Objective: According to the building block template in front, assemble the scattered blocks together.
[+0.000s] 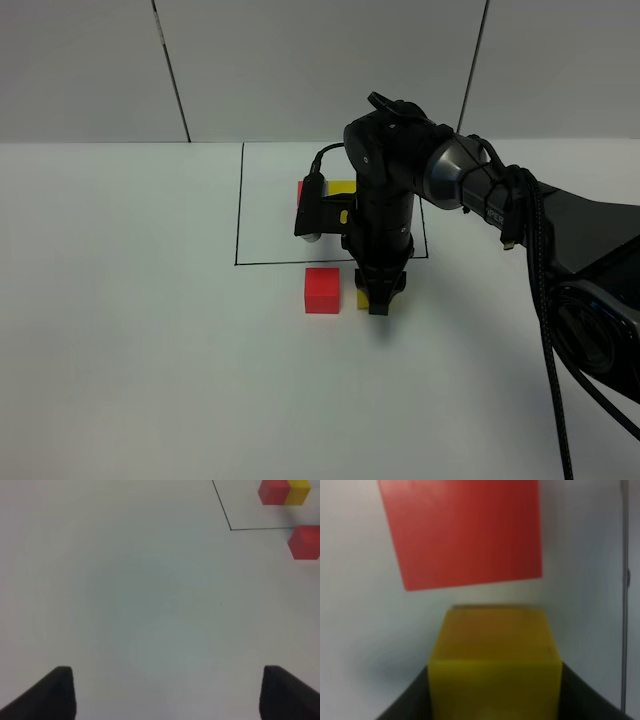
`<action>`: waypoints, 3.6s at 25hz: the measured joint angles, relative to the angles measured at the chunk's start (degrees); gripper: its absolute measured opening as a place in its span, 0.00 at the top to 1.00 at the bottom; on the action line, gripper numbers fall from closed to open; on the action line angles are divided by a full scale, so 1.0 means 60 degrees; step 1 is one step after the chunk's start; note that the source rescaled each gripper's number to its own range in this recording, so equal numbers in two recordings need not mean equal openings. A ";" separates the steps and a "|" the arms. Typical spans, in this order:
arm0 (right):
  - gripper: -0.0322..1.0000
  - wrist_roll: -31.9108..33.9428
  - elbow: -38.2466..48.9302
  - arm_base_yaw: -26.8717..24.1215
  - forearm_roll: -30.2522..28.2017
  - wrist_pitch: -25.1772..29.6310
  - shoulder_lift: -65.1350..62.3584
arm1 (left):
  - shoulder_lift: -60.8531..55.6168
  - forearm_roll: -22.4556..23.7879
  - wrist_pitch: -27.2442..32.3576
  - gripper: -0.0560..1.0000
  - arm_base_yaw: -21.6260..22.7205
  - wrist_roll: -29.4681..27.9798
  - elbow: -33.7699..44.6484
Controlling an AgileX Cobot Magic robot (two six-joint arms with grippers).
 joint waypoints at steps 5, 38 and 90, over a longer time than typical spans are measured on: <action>0.97 -0.0077 -0.0012 0.0121 0.0045 0.0015 0.0183 | 0.0000 0.0000 0.0000 0.24 0.0000 0.0000 0.0000; 0.97 -0.0141 -0.0023 0.0152 0.0387 -0.0528 0.0202 | 0.0000 0.0000 0.0000 0.24 0.0000 0.0000 0.0000; 0.00 0.5626 0.0598 -0.2940 0.1050 -0.0080 -0.3201 | 0.0000 0.0000 0.0000 0.24 0.0000 0.0000 0.0000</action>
